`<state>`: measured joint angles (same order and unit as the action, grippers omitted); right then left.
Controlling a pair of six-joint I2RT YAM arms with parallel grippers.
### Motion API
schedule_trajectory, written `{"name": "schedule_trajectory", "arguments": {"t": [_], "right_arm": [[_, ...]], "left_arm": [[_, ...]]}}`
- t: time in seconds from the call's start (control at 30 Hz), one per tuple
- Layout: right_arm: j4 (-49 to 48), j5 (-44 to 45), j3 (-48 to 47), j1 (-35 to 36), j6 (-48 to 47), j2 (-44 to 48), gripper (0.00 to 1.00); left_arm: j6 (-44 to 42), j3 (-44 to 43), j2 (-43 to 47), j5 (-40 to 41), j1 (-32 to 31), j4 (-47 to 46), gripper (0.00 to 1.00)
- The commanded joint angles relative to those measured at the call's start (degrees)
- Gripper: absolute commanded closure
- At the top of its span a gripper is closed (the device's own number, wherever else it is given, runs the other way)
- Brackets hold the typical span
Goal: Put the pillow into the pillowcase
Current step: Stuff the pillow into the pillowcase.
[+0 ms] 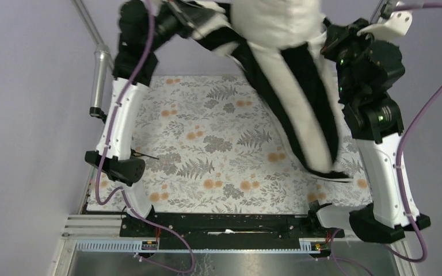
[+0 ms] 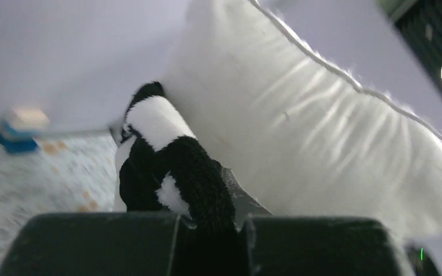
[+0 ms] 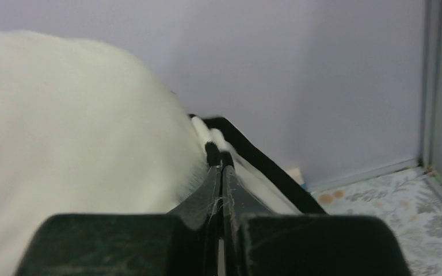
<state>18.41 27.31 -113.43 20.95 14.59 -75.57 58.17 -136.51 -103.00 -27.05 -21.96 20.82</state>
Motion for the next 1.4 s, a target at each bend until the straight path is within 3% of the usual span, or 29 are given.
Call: {"name": "schedule_trajectory", "arguments": {"t": [0.0, 0.07, 0.1, 0.2, 0.23, 0.27, 0.3, 0.37, 0.47, 0.5, 0.57, 0.67, 0.73, 0.77, 0.8, 0.87, 0.93, 1.0, 1.07, 1.1, 1.2, 1.3, 1.37], "right_arm": [[-5.76, -6.08, 5.52, 0.74, 6.01, 4.35, 1.00], [-3.20, -1.96, -3.64, 0.18, 2.08, -0.87, 1.00], [-1.23, -1.58, -13.29, -1.33, 0.90, -5.27, 1.00], [8.21, -4.67, -45.94, -5.65, 0.64, -24.66, 1.00], [8.40, -4.72, -49.57, -6.24, 0.97, -28.27, 1.00], [6.38, -5.08, -45.31, -6.47, 1.91, -27.51, 1.00], [5.45, -5.94, -40.10, -6.45, 4.11, -25.19, 1.00], [5.87, -10.15, -29.97, -6.07, 8.40, -19.64, 1.00], [-1.28, -11.74, -6.56, -3.21, 9.70, -5.73, 1.00], [-5.11, -11.31, 0.50, -2.97, 10.08, 0.24, 1.00], [-8.03, -8.33, 5.88, -2.94, 9.18, 4.38, 1.00], [-2.71, -3.91, -7.29, -4.44, 3.52, -4.35, 1.00], [5.11, -4.34, -25.07, -7.59, 3.39, -15.57, 1.00], [9.69, -5.16, -35.73, -8.69, 4.05, -21.35, 1.00], [14.04, -6.22, -48.96, -9.29, 4.95, -26.89, 1.00], [22.13, -10.47, -59.08, -9.30, 8.74, -31.92, 1.00], [25.50, -14.99, -51.47, -9.14, 12.31, -27.27, 1.00], [17.82, -18.45, -32.64, -8.81, 13.33, -17.58, 1.00], [1.69, -17.32, -12.55, -8.86, 12.08, -7.28, 1.00], [0.35, -14.12, -12.13, -8.90, 10.93, -6.44, 1.00], [11.17, -12.80, -32.38, -9.34, 9.10, -17.29, 1.00], [18.04, -19.17, -42.81, -9.35, 12.47, -25.42, 1.00], [20.39, -21.89, -42.17, -9.23, 14.08, -25.89, 1.00]], "left_arm": [[12.73, -6.27, -0.11, 1.36, 12.78, -22.25, 1.00], [6.16, -5.88, -0.56, -1.33, 2.25, -16.93, 1.00], [-1.20, -3.20, 1.30, -0.42, -3.85, -12.70, 1.00], [-5.76, 12.27, 9.23, -0.74, -16.84, -15.66, 1.00], [-6.60, 14.55, 10.95, -1.08, -19.29, -15.00, 1.00], [-7.86, 15.17, 11.93, -0.69, -20.22, -13.74, 1.00], [-9.29, 14.53, 12.41, 0.09, -19.85, -12.00, 1.00], [-8.80, 9.16, 11.15, 2.24, -13.19, -10.18, 1.00], [5.07, -5.50, 0.71, -1.50, 4.92, -15.19, 1.00], [8.28, -11.66, -2.57, -1.03, 8.82, -15.35, 1.00], [12.73, -11.17, -4.33, -2.55, 10.66, -18.63, 1.00], [0.44, -0.04, 2.18, -1.29, -4.24, -14.04, 1.00], [-5.50, 11.51, 8.17, 1.09, -15.41, -15.34, 1.00], [-5.98, 14.07, 9.65, 1.24, -17.74, -16.02, 1.00], [-6.34, 13.92, 10.11, 1.18, -17.44, -15.08, 1.00], [-7.45, 5.74, 7.95, 2.65, -10.01, -11.03, 1.00], [3.89, -5.03, 2.28, -1.75, 2.99, -14.39, 1.00], [14.66, -11.52, -3.00, -5.56, 12.38, -20.16, 1.00], [13.35, -11.28, -3.41, -6.02, 10.58, -20.62, 1.00], [9.27, -8.66, -1.36, -5.78, 5.94, -19.94, 1.00], [2.94, -2.93, 2.06, -4.42, -2.65, -19.55, 1.00], [4.36, -14.03, -0.57, -1.84, 0.56, -19.53, 1.00], [8.22, -12.04, 0.32, -2.11, 4.72, -23.26, 1.00]]}}
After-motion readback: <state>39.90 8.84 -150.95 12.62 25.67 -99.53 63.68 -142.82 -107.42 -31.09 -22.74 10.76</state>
